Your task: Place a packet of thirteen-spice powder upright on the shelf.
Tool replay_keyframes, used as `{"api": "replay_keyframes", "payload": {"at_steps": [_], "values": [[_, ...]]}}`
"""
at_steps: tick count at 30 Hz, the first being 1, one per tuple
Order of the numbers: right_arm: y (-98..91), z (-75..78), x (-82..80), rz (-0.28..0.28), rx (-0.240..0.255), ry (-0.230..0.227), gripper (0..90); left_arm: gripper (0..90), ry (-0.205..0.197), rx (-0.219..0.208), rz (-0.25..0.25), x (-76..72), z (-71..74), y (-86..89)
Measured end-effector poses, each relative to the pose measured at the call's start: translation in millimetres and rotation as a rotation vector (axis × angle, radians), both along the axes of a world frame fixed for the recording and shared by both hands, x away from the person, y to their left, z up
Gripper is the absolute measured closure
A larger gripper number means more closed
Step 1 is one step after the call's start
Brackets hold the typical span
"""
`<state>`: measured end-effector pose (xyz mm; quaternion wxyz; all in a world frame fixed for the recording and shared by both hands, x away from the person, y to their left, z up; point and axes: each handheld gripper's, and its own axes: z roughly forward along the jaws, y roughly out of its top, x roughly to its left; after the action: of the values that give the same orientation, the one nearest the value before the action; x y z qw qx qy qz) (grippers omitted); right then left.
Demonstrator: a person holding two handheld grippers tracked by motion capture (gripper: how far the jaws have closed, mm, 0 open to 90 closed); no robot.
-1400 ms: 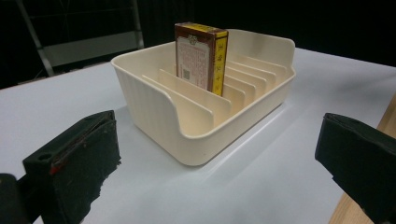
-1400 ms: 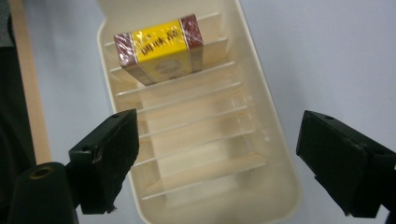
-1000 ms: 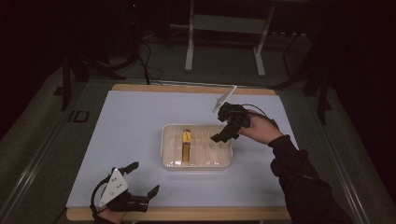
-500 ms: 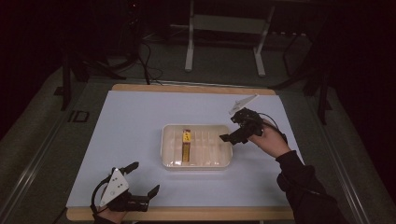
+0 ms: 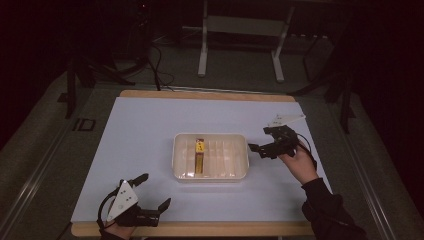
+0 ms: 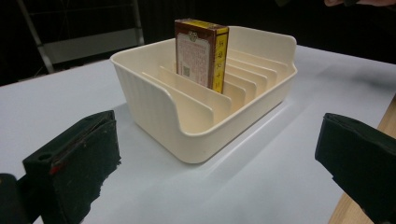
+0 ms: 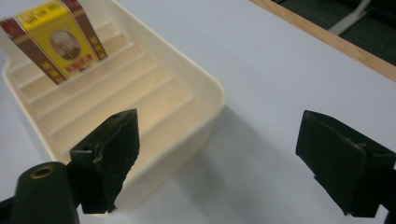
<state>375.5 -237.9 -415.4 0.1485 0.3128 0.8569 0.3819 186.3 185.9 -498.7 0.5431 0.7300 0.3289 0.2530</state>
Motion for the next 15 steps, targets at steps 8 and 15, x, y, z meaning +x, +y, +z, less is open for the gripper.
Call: {"api": "replay_keyframes", "payload": {"at_steps": [8,15], "values": [[-18.7,-21.9,-13.8,-0.067,0.031,-0.011,13.3,0.0,0.003,0.006,-0.003,1.9,-0.2,-1.2],[-24.9,-32.1,-29.3,-0.122,0.065,-0.089,13.2,0.0,-0.001,0.004,-0.007,2.3,0.2,-2.4]]}}
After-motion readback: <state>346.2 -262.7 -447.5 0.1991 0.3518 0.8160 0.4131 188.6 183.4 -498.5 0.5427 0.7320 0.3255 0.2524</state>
